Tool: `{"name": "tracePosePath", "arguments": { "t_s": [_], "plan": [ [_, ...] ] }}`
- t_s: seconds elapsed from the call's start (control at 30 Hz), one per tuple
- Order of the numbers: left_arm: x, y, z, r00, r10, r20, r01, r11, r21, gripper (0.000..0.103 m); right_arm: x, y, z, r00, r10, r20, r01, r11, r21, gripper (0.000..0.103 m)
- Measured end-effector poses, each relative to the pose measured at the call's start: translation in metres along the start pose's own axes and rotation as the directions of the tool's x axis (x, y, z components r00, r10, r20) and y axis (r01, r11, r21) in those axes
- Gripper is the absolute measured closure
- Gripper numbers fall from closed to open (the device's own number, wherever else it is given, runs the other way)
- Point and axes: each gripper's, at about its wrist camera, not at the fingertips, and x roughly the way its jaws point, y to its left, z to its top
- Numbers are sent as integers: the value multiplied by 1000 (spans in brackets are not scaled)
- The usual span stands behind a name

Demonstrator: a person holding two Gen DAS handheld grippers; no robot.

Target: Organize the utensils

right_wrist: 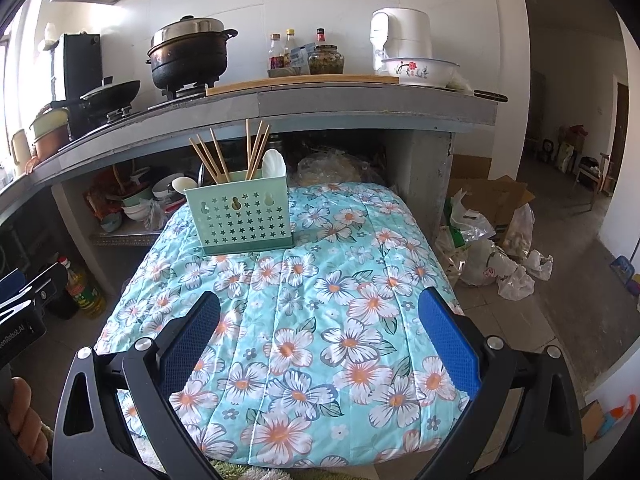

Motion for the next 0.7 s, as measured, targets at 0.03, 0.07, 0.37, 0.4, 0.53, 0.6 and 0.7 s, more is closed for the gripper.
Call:
{"name": "tracePosePath", "arguments": {
  "t_s": [0.03, 0.07, 0.37, 0.4, 0.53, 0.6, 0.7],
  "plan": [
    [0, 0, 0, 1000, 0, -1, 0, 1000, -1, 8, 0, 0, 0, 1000, -1, 0, 1, 1000, 1, 6],
    [0, 0, 0, 1000, 0, -1, 0, 1000, -1, 8, 0, 0, 0, 1000, 0, 1, 0, 1000, 1, 6],
    [0, 0, 0, 1000, 0, 0, 0, 1000, -1, 8, -1, 2, 0, 1000, 0, 0, 0, 1000, -1, 6],
    [0, 0, 0, 1000, 0, 0, 0, 1000, -1, 8, -1, 2, 1, 1000, 1, 0, -1, 1000, -1, 6],
    [0, 0, 0, 1000, -1, -1, 1, 1000, 0, 8, -1, 2, 1, 1000, 3, 1, -3, 1000, -2, 6],
    [0, 1, 0, 1000, -1, -2, 1, 1000, -1, 8, -1, 2, 1, 1000, 3, 1, -3, 1000, -1, 6],
    [0, 0, 0, 1000, 0, -2, 0, 1000, -1, 8, -1, 2, 1, 1000, 4, 0, -4, 1000, -1, 6]
  ]
}}
